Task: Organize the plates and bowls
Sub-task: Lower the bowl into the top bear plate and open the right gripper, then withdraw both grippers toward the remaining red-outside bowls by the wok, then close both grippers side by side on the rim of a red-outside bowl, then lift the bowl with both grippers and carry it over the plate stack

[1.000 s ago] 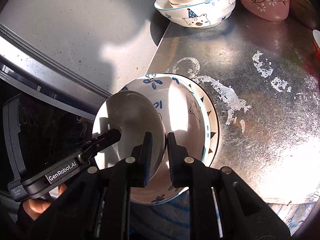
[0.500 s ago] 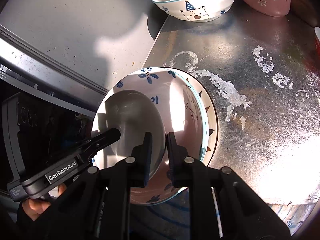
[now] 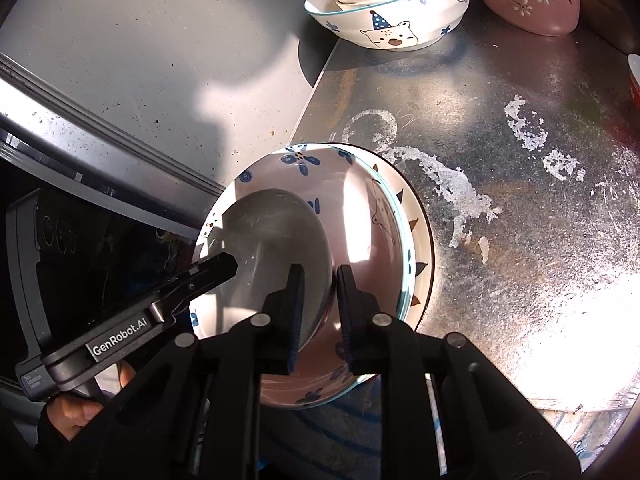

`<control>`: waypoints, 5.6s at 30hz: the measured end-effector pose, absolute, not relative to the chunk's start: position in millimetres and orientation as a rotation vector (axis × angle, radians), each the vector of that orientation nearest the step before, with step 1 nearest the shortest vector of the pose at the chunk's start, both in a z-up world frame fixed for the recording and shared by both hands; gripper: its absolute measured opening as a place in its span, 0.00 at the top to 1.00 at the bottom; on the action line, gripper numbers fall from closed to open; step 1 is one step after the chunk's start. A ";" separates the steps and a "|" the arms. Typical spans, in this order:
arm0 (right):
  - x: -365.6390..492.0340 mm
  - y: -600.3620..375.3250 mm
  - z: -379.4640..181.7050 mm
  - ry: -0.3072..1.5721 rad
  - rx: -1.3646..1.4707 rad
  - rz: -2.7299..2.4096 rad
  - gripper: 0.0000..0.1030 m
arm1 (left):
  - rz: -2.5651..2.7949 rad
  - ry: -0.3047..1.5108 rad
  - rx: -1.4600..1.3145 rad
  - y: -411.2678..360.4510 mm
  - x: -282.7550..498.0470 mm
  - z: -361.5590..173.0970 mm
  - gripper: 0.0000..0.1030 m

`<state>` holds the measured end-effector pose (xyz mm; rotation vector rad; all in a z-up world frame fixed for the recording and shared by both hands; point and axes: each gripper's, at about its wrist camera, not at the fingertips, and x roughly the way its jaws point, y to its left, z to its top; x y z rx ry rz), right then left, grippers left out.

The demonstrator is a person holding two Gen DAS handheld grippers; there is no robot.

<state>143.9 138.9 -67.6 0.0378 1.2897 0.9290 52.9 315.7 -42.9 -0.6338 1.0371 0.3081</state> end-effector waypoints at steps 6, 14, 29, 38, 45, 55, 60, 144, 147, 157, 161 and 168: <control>144.3 130.1 -53.7 1.249 0.046 0.921 0.82 | 0.346 0.999 -0.639 319.3 44.8 -31.9 0.37; 148.2 107.9 -30.8 1.175 0.095 0.887 0.08 | 0.382 0.954 -0.625 314.8 35.3 -16.0 0.02; 154.4 61.2 -3.6 1.107 0.135 0.820 0.00 | 0.374 0.952 -0.570 289.1 32.5 -1.2 0.01; 158.7 33.8 3.3 1.076 0.164 0.793 0.00 | 0.333 0.954 -0.526 265.1 43.9 9.7 0.01; 163.6 5.7 3.8 1.069 0.195 0.758 0.00 | 0.291 0.950 -0.490 245.8 61.6 19.2 0.01; 173.2 -35.9 0.5 1.061 0.248 0.675 0.00 | 0.208 0.967 -0.439 216.1 93.4 22.3 0.01; 176.8 -54.6 0.1 1.046 0.275 0.639 0.00 | 0.165 0.975 -0.422 200.7 108.5 21.5 0.01; 302.8 -215.1 -104.3 1.087 0.584 0.134 0.88 | -0.411 1.238 -0.393 -22.6 374.9 -89.6 0.93; 299.0 -214.2 -104.7 1.085 0.577 0.131 0.88 | -0.416 1.237 -0.382 -21.4 369.3 -88.0 0.94; 276.2 -208.1 -88.8 1.076 0.552 0.157 0.88 | -0.421 1.212 -0.336 -16.4 340.1 -68.3 0.94; 267.8 -202.9 -77.8 1.072 0.541 0.179 0.88 | -0.416 1.198 -0.328 -9.7 321.7 -55.6 0.94; 253.0 -192.2 -57.4 1.066 0.507 0.227 0.88 | -0.397 1.170 -0.314 7.1 292.6 -37.0 0.94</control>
